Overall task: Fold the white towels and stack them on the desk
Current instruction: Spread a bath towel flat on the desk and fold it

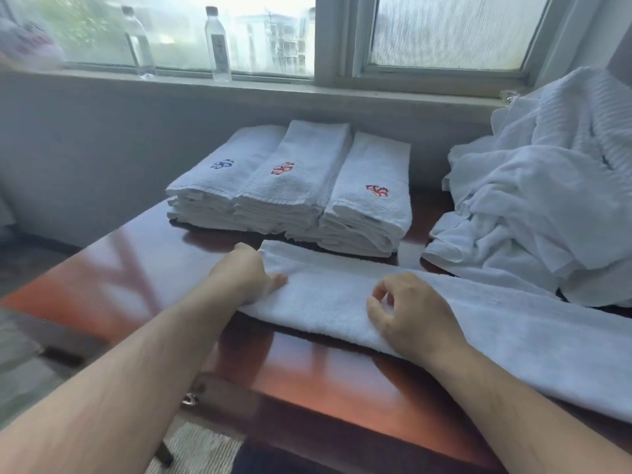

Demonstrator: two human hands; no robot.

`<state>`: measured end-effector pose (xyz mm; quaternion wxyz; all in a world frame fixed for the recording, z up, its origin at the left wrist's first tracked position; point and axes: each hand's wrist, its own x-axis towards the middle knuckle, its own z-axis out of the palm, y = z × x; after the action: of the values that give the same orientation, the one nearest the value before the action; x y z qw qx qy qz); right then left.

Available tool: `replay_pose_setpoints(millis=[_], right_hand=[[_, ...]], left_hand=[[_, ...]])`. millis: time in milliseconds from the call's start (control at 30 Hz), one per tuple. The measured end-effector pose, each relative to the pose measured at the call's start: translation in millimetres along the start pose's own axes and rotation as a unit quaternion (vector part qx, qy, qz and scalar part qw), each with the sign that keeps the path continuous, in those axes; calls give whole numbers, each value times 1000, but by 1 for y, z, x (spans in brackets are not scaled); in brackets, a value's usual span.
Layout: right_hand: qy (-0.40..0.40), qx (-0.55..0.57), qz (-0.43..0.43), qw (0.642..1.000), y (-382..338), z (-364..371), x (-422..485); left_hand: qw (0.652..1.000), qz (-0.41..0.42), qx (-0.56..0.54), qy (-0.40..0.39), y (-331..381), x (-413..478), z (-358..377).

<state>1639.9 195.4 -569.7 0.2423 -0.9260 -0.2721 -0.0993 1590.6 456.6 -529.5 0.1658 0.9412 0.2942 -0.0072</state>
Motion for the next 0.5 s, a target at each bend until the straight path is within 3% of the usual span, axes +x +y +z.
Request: replay_pose_setpoints(millis=[167, 333, 500], right_hand=[[-10, -2, 4, 1000, -4, -4, -4], [-13, -3, 11, 1000, -7, -6, -11], [-29, -1, 19, 999, -20, -8, -19]], left_hand=[[997, 17, -23, -77, -2, 4, -13], [986, 47, -151, -53, -14, -3, -14], [926, -46, -351, -134, -34, -14, -31]])
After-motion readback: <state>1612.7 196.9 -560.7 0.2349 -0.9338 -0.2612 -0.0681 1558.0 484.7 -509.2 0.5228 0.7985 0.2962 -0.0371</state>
